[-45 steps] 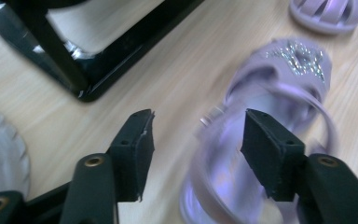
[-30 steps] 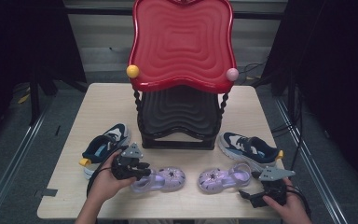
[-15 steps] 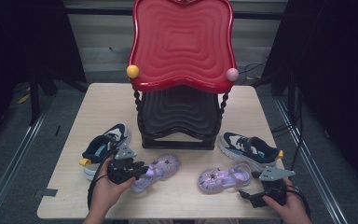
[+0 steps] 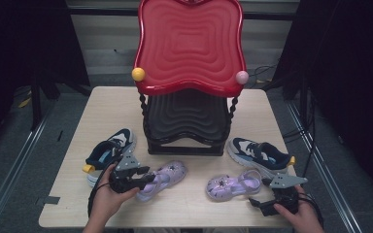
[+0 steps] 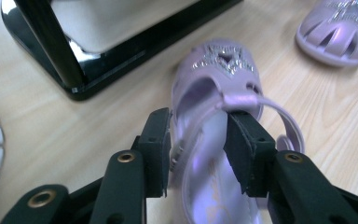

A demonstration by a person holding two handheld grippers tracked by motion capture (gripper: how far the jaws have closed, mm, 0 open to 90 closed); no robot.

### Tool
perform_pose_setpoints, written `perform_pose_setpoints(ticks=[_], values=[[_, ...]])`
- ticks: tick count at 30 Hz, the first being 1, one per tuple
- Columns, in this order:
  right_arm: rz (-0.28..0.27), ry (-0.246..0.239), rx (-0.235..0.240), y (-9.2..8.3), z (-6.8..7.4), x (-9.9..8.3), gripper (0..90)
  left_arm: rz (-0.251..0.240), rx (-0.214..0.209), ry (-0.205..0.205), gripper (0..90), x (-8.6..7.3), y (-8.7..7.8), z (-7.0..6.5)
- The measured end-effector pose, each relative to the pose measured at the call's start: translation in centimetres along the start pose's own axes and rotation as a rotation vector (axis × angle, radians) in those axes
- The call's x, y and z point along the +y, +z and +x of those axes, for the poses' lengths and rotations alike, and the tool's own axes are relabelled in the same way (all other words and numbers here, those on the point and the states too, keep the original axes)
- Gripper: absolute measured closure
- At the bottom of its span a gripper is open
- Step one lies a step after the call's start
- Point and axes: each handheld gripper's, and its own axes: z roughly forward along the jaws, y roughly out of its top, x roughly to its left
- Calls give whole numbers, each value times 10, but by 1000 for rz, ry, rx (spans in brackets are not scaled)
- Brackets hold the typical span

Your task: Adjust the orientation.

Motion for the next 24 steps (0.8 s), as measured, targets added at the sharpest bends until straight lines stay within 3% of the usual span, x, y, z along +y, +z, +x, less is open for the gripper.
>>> perform_pose_setpoints(ticks=[3,4,8,11,12,23,24], values=[[1,1,0,0,0,0,102,-2,-9,19,580,0,1,3],[1,1,0,0,0,0,102,-13,-34,5,579,-1,3,4],[1,2,-1,0,0,0,102,-13,-58,5,571,-2,8,3],[1,2,-1,0,0,0,102,-10,-43,12,588,-3,11,4],[1,2,-2,0,0,0,102,-28,-34,-7,595,-3,13,6],[1,2,-2,0,0,0,102,-60,-43,-35,667,-9,14,8],[1,2,-2,0,0,0,102,-56,-46,-30,713,-9,13,8]])
